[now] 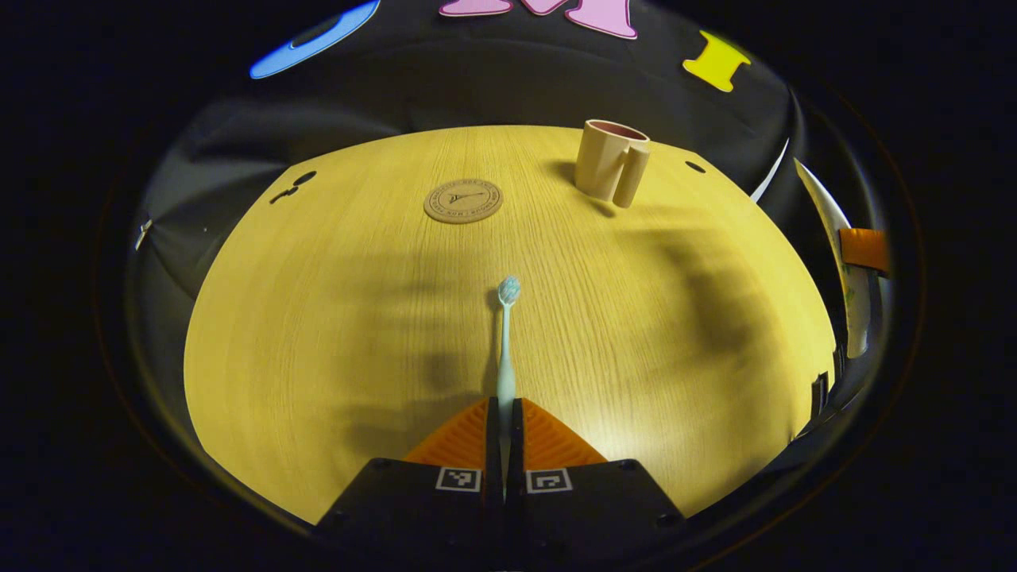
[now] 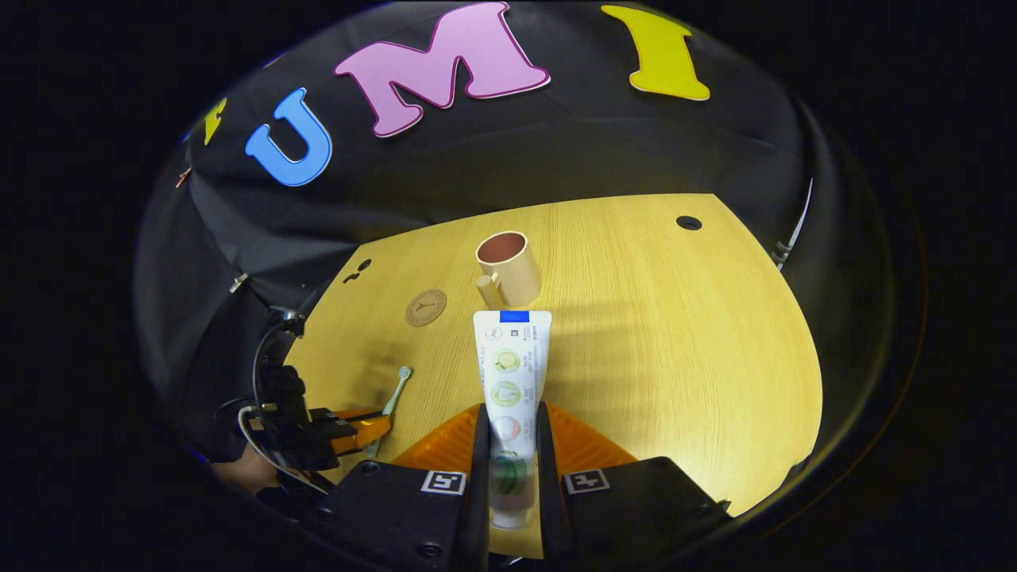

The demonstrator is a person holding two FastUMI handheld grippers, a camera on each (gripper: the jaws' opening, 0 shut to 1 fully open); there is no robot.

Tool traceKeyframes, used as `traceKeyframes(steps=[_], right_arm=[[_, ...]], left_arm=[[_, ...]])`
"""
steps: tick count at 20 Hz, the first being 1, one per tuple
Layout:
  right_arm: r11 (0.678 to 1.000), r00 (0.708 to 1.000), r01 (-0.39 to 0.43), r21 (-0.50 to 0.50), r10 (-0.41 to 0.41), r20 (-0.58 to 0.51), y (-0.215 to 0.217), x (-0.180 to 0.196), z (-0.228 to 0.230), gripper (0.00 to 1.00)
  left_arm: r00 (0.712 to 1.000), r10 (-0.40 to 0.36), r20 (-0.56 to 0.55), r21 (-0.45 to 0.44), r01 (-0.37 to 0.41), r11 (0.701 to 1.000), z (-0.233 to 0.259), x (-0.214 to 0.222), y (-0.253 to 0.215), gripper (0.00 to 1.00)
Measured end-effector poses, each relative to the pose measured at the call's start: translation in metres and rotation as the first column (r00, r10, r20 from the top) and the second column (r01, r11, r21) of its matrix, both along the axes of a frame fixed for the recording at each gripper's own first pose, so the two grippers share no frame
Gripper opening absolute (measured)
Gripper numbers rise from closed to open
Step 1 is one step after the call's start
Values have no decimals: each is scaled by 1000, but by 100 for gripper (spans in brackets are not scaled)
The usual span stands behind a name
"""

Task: Put the toothbrush and toothpaste on the desktop into the cup, then pick up the cup and place it on the coaster on the desktop.

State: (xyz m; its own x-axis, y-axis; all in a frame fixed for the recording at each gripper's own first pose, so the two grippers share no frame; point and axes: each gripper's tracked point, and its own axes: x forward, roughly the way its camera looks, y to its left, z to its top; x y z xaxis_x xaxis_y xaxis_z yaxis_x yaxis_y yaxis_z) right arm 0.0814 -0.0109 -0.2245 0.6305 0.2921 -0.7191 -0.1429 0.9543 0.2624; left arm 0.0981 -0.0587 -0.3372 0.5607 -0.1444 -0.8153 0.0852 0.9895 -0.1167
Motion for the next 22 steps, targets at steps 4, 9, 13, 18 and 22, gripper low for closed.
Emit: traceKeyframes(steps=[4, 9, 13, 18, 22], right_arm=[[1000, 997, -8, -2, 8, 76, 7, 33, 20, 30], [999, 966, -27, 16, 22, 258, 33, 97, 62, 30], [999, 910, -12, 33, -3, 415, 53, 156, 88, 29], [1000, 824, 0, 12, -6, 567, 68, 216, 96, 29], [1000, 751, 15, -14, -2, 660, 74, 254, 87, 30]], left_arm=[[996, 48, 81, -46, -44, 998, 28, 6, 3, 6], [983, 82, 166, -79, -70, 994, 61, 8, 5, 6], [979, 83, 187, -81, -69, 994, 69, 8, 0, 7], [975, 101, 197, -78, -87, 993, 62, 10, 2, 7], [965, 125, 231, -113, -101, 988, 67, 22, 0, 7]])
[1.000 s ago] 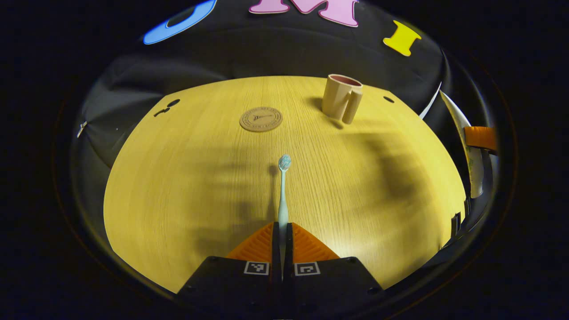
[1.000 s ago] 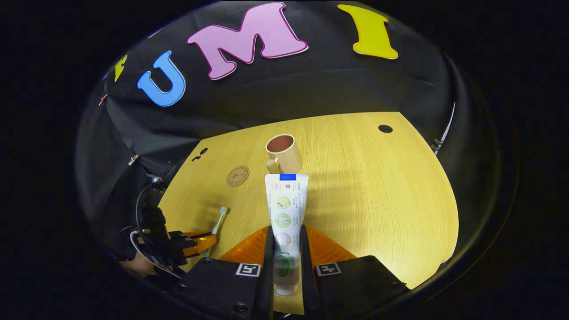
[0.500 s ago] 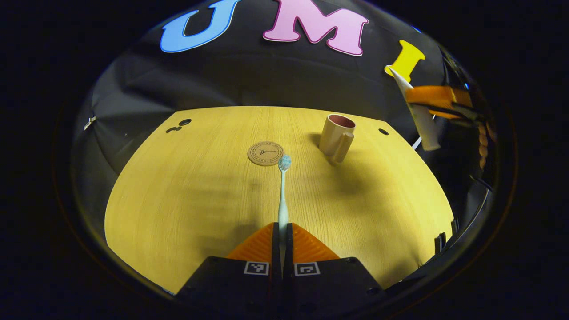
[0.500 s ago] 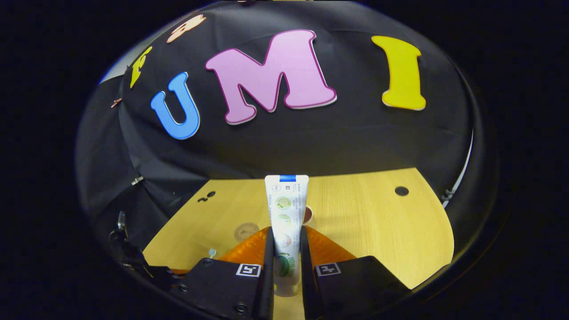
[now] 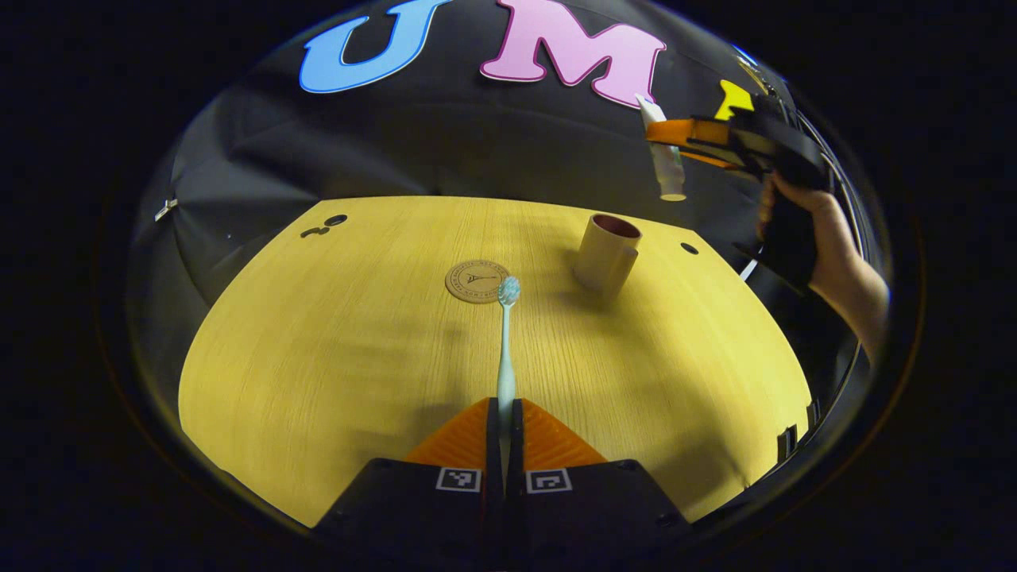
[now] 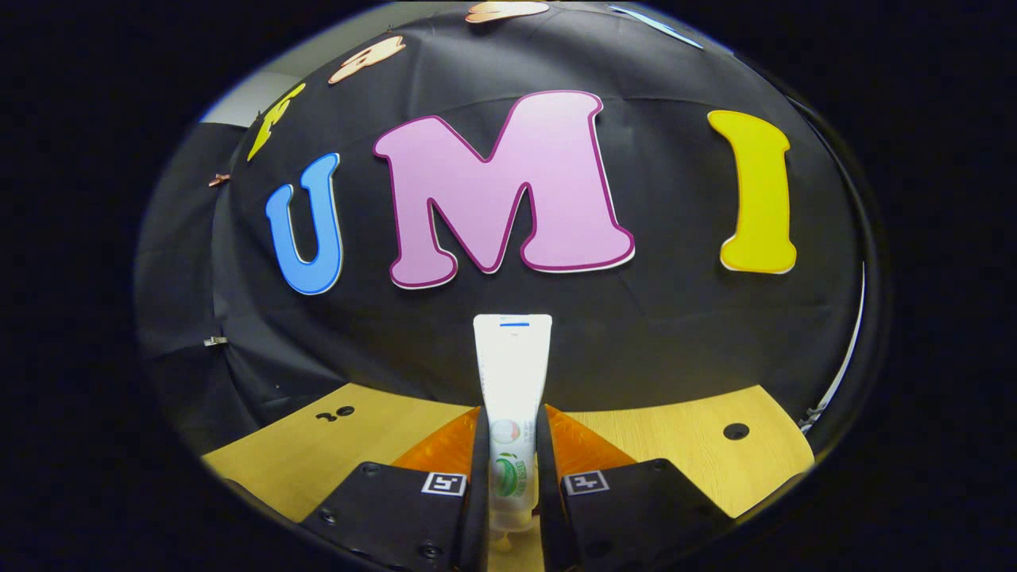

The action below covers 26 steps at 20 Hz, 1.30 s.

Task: Put the toothbrush and toothpaste on the desktop into the cup, then pick up the cup and place it on the coaster on the desktop.

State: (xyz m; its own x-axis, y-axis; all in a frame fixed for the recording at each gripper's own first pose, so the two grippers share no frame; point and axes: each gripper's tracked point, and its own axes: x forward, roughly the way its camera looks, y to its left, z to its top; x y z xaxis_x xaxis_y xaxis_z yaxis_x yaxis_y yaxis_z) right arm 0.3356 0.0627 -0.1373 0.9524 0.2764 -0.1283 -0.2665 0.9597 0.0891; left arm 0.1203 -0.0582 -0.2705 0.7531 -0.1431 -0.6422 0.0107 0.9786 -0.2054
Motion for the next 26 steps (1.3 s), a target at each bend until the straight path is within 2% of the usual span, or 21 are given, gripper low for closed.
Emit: traceKeyframes(steps=[5, 12, 13, 14, 17, 18, 19, 20, 21, 23, 24, 25, 26], right_arm=[[998, 994, 23, -57, -17, 105, 5, 38, -27, 30], [998, 996, 48, -40, -45, 71, 0, 40, -84, 30], [998, 996, 49, -35, -47, 76, 0, 39, -86, 36], [998, 996, 52, -36, -49, 79, 1, 38, -89, 29], [998, 997, 55, -37, -53, 63, 0, 37, -101, 36], [998, 997, 60, -34, -58, 47, -1, 36, -108, 32], [998, 998, 63, -28, -62, 31, -2, 34, -114, 34], [998, 998, 65, -26, -65, 18, -4, 31, -120, 31], [998, 998, 61, -25, -61, 8, -5, 28, -124, 40], [997, 998, 66, -35, -66, 19, -11, 21, -127, 49], [997, 998, 66, -37, -66, 16, -14, 17, -126, 45], [997, 998, 62, -36, -61, 5, -17, 14, -127, 54], [998, 998, 57, -37, -58, -5, -19, 9, -127, 55]], left_arm=[[999, 24, 49, -62, -21, 998, 16, 23, -7, 6], [988, 63, 142, -110, -48, 993, 63, 54, -11, 7], [985, 68, 157, -117, -50, 992, 70, 57, -11, 6], [983, 71, 167, -118, -51, 992, 77, 60, -10, 6], [978, 71, 195, -115, -49, 992, 87, 66, -14, 6], [978, 70, 199, -119, -47, 992, 88, 67, -16, 7], [977, 72, 202, -123, -47, 991, 89, 69, -19, 7], [976, 70, 205, -124, -45, 991, 91, 69, -21, 7], [975, 69, 209, -124, -44, 991, 91, 71, -24, 7], [973, 66, 221, -129, -38, 991, 93, 74, -31, 7], [972, 64, 224, -133, -35, 991, 95, 75, -35, 6], [971, 60, 229, -141, -28, 990, 96, 78, -40, 6], [971, 56, 234, -145, -22, 989, 99, 80, -44, 6]])
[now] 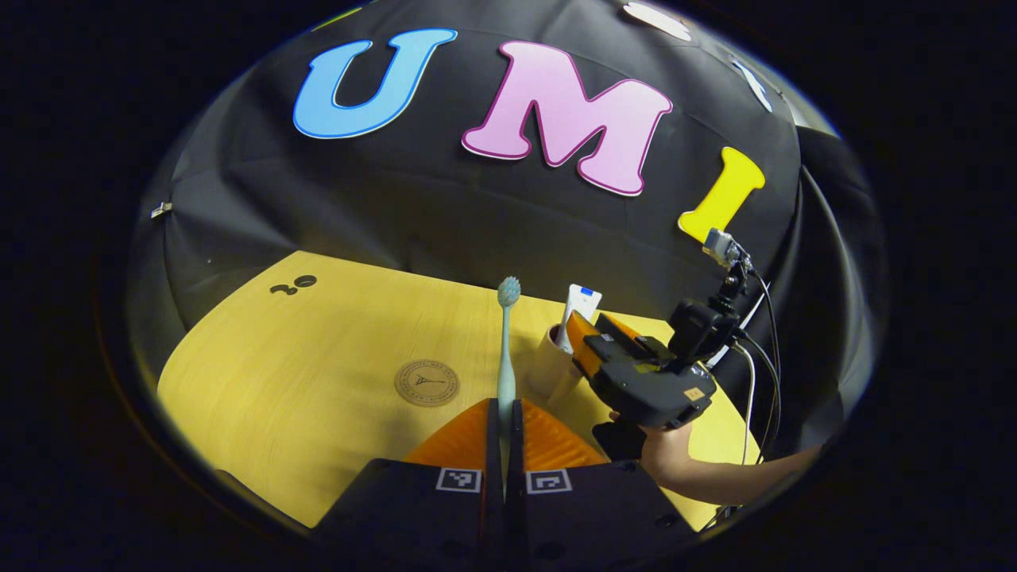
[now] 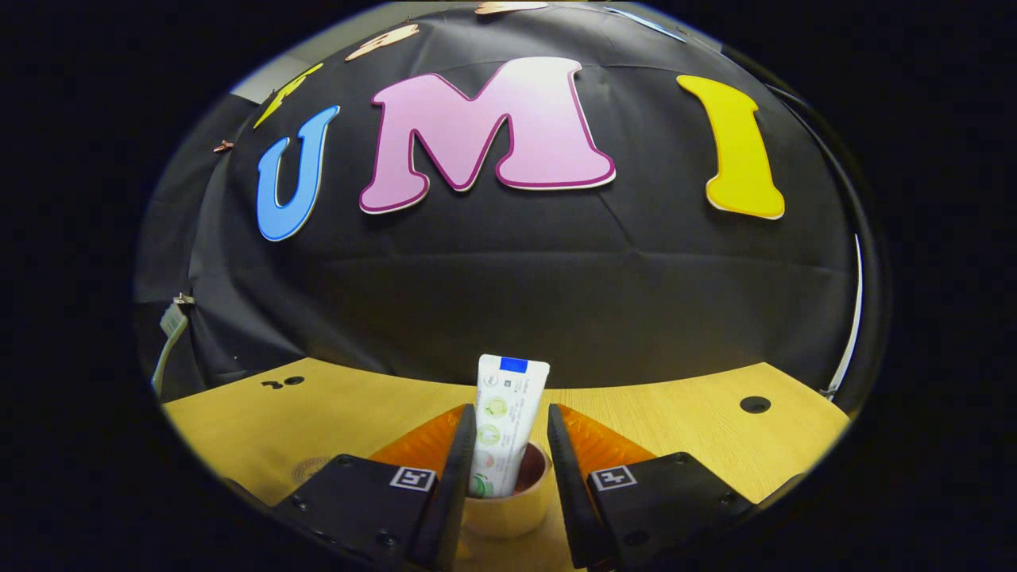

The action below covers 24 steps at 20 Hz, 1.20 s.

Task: Put the toothbrush and toothpaste on the desktop into the cup, then pick up the cup and place it on the coaster on the desktop.

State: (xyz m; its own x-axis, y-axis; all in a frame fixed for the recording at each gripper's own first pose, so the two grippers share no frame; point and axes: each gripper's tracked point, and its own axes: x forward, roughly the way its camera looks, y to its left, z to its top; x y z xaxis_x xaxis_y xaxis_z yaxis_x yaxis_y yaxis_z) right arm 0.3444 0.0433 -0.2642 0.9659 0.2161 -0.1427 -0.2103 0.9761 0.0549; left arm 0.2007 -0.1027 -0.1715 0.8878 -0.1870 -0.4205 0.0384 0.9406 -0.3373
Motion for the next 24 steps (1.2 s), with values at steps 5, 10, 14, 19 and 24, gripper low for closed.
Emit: traceKeyframes(steps=[5, 10, 14, 19, 24], right_arm=[[999, 999, 42, 4, -42, 17, -40, -30, 38, 86], [994, 994, 108, -16, -108, -13, -98, -65, 62, 98], [986, 986, 155, -59, -158, -49, -141, -88, 62, 98], [979, 981, 172, -107, -180, -74, -178, -112, 58, 98], [975, 970, 184, -123, -200, -135, -204, -124, 40, 98]], left_arm=[[997, -42, 66, -11, 43, 999, 23, 28, -27, 6], [977, -69, 200, 8, 69, 998, 65, 83, -53, 6], [953, -81, 291, -3, 86, 996, 87, 130, -74, 6], [925, -104, 365, 36, 97, 995, 80, 179, -99, 6], [936, -82, 342, 33, 76, 997, 46, 212, -104, 6]])
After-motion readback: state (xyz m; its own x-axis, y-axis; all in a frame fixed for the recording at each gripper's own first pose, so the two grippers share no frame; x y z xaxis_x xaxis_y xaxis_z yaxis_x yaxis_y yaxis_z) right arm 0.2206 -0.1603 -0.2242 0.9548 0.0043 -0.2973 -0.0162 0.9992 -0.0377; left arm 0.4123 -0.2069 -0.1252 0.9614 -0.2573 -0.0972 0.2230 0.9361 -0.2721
